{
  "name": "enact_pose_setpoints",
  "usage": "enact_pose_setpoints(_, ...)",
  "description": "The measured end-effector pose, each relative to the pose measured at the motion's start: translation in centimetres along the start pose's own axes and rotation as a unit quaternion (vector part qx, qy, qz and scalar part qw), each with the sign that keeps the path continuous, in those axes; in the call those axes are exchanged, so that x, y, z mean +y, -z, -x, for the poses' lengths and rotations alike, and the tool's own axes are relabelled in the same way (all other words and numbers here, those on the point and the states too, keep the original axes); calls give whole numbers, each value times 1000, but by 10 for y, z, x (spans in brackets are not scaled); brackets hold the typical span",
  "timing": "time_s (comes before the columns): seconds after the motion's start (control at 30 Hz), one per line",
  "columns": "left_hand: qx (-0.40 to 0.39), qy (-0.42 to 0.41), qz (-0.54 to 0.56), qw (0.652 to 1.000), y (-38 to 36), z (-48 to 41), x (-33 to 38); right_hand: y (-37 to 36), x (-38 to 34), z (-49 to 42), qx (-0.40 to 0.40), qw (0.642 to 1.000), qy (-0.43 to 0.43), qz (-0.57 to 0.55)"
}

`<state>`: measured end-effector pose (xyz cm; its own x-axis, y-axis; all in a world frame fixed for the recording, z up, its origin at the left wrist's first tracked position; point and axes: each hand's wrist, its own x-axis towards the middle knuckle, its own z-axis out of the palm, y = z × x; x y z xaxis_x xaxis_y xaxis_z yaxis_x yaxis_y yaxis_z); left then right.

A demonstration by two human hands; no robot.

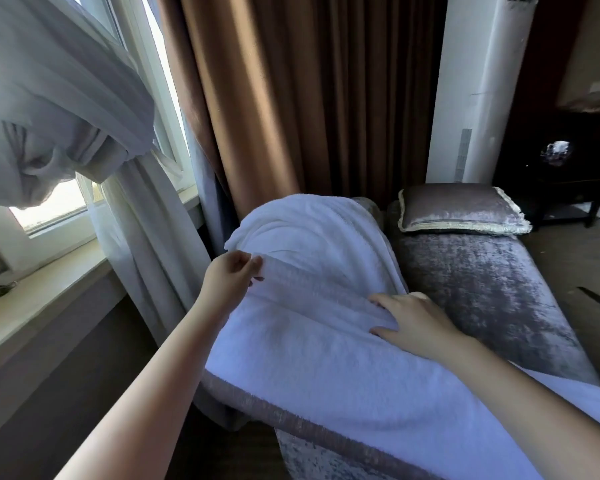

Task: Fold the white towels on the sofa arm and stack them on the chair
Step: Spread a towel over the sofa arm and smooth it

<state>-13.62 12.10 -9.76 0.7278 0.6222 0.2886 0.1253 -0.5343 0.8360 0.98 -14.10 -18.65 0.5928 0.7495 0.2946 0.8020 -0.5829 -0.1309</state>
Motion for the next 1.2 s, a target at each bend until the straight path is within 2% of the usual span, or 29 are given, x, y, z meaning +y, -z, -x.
enact_pose_setpoints(0.07,0,2,37,999,3,-2,10,5,0,6,23,999,-31,28)
enact_pose_setpoints(0.13,3,0,51,999,10,-4,16,12,2,15,76,994,-81,18)
enact_pose_setpoints(0.2,7,6,56,998,19,-3,17,23,3,28,147,985,-92,-10)
enact_pose_setpoints(0.3,-2,27,35,999,36,5,6,45,-10,56,268,963,-22,-12)
enact_pose_setpoints(0.4,-8,42,-10,999,48,20,-10,54,-41,83,309,948,70,36)
enact_pose_setpoints(0.57,-14,57,-106,993,65,47,-52,14,-77,117,231,951,175,109)
enact_pose_setpoints(0.67,-25,59,-167,984,66,58,-77,-6,-87,125,176,962,182,99)
enact_pose_setpoints(0.9,-65,81,-240,965,55,73,-104,-21,-90,128,131,969,174,118)
enact_pose_setpoints(1.1,-27,79,-200,976,46,63,-95,-26,-87,127,111,973,163,120)
enact_pose_setpoints(1.2,23,47,-311,949,34,62,-88,-22,-85,130,129,967,181,123)
